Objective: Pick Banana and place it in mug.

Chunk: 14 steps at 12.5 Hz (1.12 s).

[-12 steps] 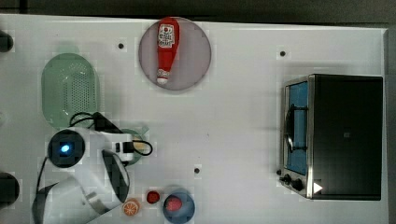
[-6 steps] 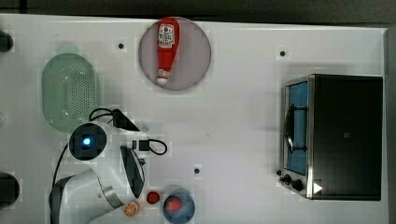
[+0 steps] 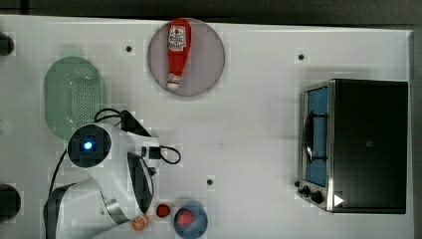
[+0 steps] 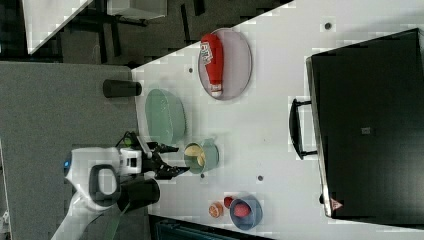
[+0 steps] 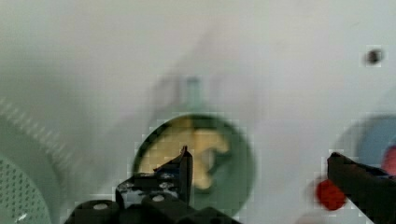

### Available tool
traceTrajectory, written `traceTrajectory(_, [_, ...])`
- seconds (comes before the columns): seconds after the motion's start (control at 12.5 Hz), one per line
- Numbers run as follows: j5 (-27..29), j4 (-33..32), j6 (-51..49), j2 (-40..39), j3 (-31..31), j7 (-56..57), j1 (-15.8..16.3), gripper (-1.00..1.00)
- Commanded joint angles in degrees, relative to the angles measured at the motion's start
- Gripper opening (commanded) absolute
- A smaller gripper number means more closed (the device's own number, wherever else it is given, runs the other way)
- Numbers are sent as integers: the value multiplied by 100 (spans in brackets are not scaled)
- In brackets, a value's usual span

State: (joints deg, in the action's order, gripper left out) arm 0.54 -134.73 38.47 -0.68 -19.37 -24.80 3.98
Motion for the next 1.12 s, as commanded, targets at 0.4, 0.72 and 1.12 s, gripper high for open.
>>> traceTrajectory(0.4, [123, 1655, -2264, 1340, 1618, 1153, -193, 100])
traceTrajectory(0.72, [64, 2095, -2858, 1638, 2342, 1728, -221, 100])
traceTrajectory(1.12, [-66, 2105, -3068, 1668, 2711, 2403, -232, 100])
